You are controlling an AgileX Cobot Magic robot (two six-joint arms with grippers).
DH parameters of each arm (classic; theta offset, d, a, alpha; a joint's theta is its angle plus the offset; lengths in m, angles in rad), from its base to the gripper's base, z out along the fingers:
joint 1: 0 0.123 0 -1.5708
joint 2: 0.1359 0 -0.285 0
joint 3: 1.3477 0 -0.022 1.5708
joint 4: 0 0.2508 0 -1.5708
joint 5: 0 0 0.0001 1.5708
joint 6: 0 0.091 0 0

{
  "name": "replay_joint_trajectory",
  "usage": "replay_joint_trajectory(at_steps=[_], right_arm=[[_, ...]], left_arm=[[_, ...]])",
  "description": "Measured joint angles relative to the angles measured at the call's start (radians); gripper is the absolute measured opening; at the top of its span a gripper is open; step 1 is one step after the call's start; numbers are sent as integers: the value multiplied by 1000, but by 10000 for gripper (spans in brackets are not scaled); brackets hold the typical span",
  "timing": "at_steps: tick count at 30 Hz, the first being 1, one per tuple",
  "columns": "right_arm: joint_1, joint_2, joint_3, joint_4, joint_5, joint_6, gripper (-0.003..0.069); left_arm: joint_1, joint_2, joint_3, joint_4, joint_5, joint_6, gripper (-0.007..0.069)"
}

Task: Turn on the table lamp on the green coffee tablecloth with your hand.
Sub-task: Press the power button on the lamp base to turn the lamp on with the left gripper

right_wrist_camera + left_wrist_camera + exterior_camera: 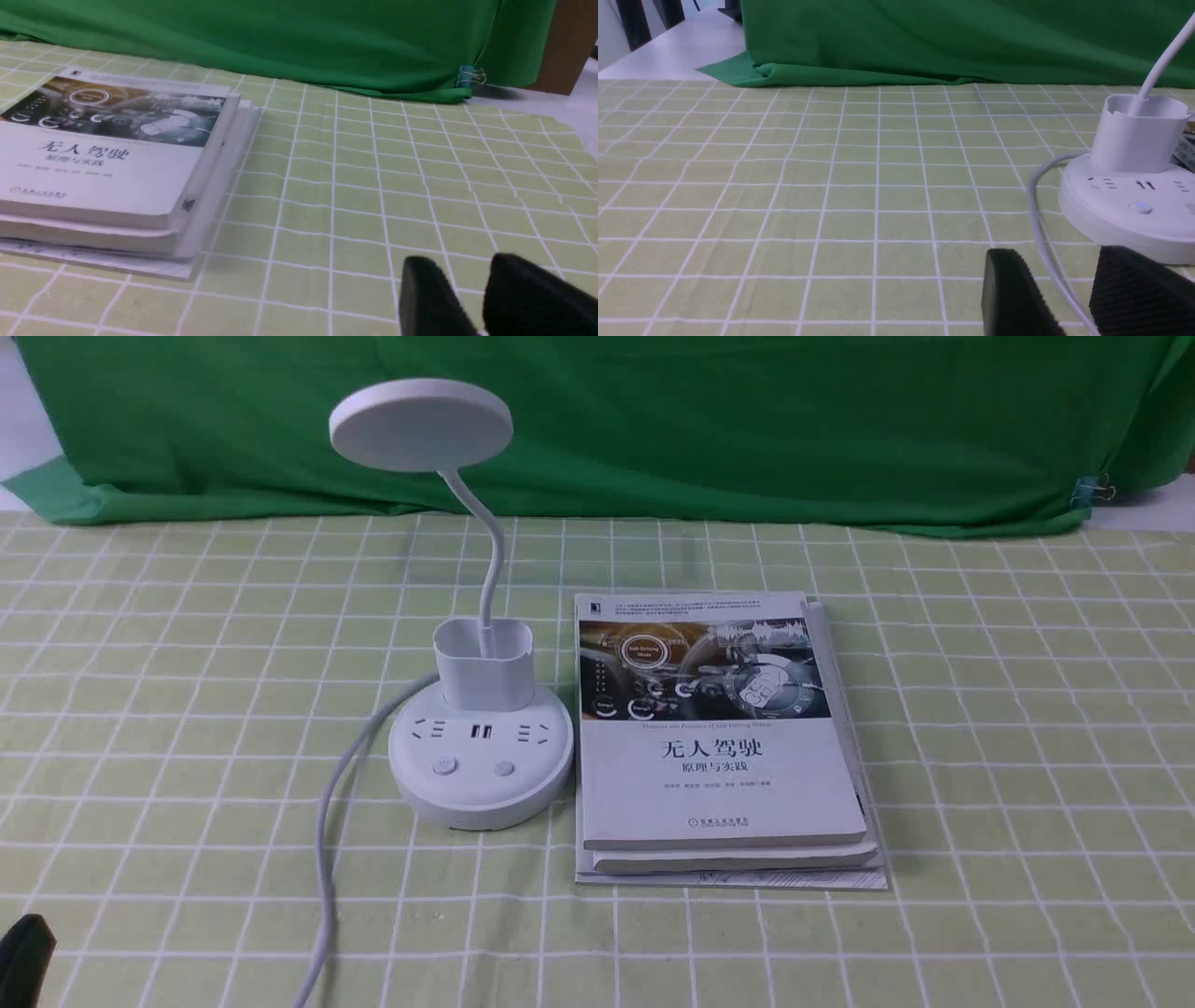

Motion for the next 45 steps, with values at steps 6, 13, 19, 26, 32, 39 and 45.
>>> replay_joint_trajectory(at_steps=[6, 13, 19, 26, 32, 39, 45], right_arm=[[0, 0, 0, 0, 0, 0, 245], [0, 0, 0, 0, 0, 0, 245], [0, 0, 0, 0, 0, 0, 245], [0, 0, 0, 0, 0, 0, 245], [0, 0, 0, 0, 0, 0, 245], [0, 0, 0, 0, 0, 0, 245], [0, 0, 0, 0, 0, 0, 245]], left_arm=[[0, 0, 0, 0, 0, 5, 241], [0, 0, 0, 0, -4, 5, 241], [0, 0, 0, 0, -23, 5, 241], [0, 0, 0, 0, -198, 5, 241], [0, 0, 0, 0, -293, 5, 241], [0, 0, 0, -98, -624, -161, 241], [0, 123, -185, -86, -618, -175, 241]])
